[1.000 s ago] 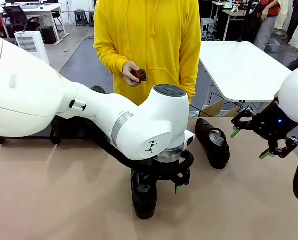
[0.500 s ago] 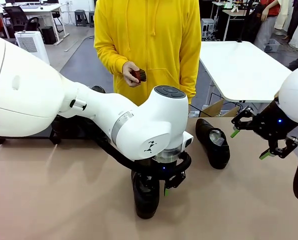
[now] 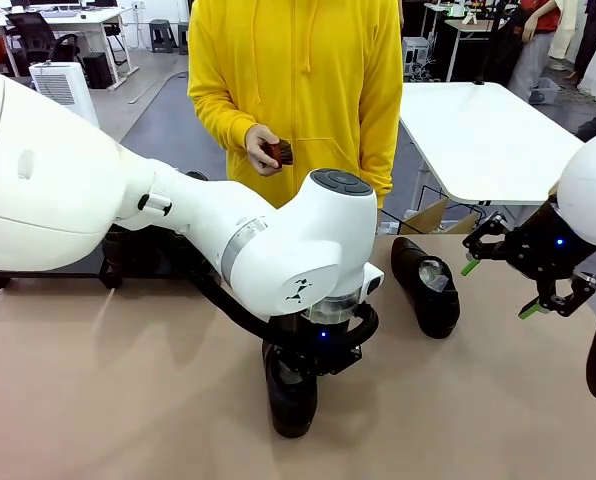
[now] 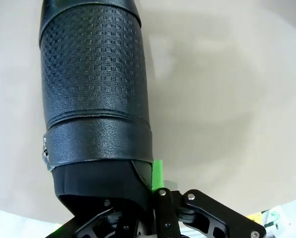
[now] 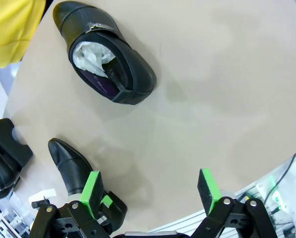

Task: Organize the shoes by placing them on the stand.
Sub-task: Place the Shoe from the middle of the table onto the Shoes Stand, then pick up one Shoe and place it in the middle of the table.

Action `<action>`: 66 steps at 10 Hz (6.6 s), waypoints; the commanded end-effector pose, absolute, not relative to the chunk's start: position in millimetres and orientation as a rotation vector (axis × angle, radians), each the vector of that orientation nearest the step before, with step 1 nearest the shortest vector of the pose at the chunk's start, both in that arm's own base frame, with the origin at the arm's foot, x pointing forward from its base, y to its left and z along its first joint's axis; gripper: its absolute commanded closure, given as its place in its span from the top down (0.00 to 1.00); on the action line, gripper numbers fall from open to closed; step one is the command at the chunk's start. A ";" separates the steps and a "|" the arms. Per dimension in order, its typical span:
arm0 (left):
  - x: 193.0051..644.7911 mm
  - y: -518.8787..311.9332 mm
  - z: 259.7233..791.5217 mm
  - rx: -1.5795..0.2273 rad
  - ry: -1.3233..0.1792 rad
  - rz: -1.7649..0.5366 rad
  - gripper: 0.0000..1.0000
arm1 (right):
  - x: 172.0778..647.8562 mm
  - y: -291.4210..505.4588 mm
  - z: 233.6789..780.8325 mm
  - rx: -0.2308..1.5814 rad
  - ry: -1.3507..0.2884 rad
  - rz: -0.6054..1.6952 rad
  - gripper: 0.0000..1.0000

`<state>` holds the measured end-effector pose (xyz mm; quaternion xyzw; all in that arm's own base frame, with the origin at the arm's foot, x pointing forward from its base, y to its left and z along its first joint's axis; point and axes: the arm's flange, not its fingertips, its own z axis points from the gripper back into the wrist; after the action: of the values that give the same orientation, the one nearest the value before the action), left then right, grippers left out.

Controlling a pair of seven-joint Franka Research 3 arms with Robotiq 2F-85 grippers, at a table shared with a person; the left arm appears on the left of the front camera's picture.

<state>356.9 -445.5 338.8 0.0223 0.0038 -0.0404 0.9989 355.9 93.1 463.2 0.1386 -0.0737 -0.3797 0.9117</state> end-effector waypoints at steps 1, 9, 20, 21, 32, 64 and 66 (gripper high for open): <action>347.2 -446.2 363.5 0.033 0.053 -0.158 0.00 | 356.8 92.3 463.6 0.294 -0.160 -0.762 1.00; 434.4 -213.7 566.9 0.074 -0.221 -0.137 0.00 | 356.8 92.3 463.6 0.294 -0.160 -0.762 1.00; 542.2 18.0 503.8 0.351 -0.320 0.211 0.00 | 356.8 92.3 463.6 0.294 -0.160 -0.762 1.00; 547.2 21.7 495.6 0.353 -0.347 0.195 0.00 | 356.8 92.3 463.6 0.294 -0.160 -0.762 1.00; 568.9 37.8 425.1 0.381 -0.421 0.107 0.00 | 356.8 92.3 463.6 0.294 -0.160 -0.762 1.00; 483.0 -43.1 548.2 0.201 -0.679 0.135 0.48 | 356.8 92.3 463.6 0.294 -0.160 -0.762 1.00; 436.7 -67.5 553.9 0.098 -0.396 0.084 0.48 | 356.0 93.1 463.2 0.286 -0.152 -0.781 1.00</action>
<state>456.3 -73.5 550.7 0.0672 -0.2740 0.0481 0.9582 355.9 93.1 463.1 0.1386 -0.0735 -0.3792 0.9119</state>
